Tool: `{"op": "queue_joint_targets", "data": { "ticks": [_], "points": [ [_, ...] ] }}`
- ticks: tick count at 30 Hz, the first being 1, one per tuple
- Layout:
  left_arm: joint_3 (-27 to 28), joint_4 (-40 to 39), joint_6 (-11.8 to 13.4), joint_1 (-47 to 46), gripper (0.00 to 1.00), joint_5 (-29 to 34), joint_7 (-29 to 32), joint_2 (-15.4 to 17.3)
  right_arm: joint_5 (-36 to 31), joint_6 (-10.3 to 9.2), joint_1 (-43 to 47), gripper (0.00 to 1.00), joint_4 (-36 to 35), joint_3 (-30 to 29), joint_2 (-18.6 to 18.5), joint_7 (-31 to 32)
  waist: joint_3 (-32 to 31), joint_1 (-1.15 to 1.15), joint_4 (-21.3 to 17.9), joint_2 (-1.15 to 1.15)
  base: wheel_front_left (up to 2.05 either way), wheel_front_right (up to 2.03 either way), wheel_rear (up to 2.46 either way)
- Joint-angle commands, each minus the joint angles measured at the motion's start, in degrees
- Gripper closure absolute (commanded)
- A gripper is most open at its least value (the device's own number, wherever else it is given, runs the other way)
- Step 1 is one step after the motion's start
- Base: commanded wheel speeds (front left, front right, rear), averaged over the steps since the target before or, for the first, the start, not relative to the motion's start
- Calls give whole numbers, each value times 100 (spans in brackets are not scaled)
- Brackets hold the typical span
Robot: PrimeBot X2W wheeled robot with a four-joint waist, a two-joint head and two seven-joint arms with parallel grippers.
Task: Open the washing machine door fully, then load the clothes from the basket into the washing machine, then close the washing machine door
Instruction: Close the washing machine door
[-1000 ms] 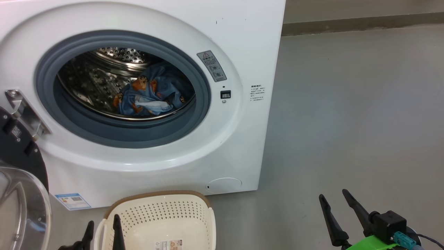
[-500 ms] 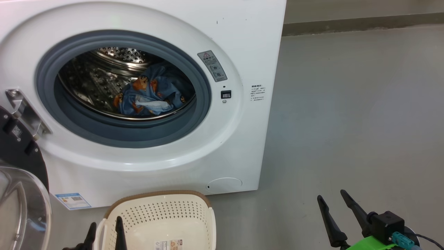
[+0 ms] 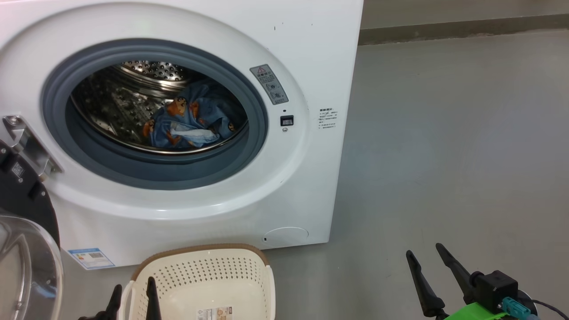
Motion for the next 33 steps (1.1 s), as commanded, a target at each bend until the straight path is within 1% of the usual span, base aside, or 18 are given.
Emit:
{"op": "queue_joint_targets", "data": {
  "ticks": [1, 10, 25, 33],
  "points": [
    [169, -125, 61, -119, 0, -12, -43, 84, -16, 9, -66, 0, -120, 142, -56, -70, 2, 0, -2, 0, 0, 0, 0],
    [114, -46, 175, -178, 0, 36, -30, 97, -18, 9, -73, 0, -129, 136, -57, -70, 27, 0, 22, 0, -44, 44, 0],
    [66, -56, 203, -221, 0, 10, -79, 124, -21, 9, -66, 0, -134, 130, -51, -70, 44, 0, 35, 0, -146, 146, 0],
    [48, -35, 203, -196, 0, -29, -90, 151, -18, 9, -73, 0, -125, 126, -44, -70, 71, 0, 19, 0, -34, 34, 0]
  ]
}}
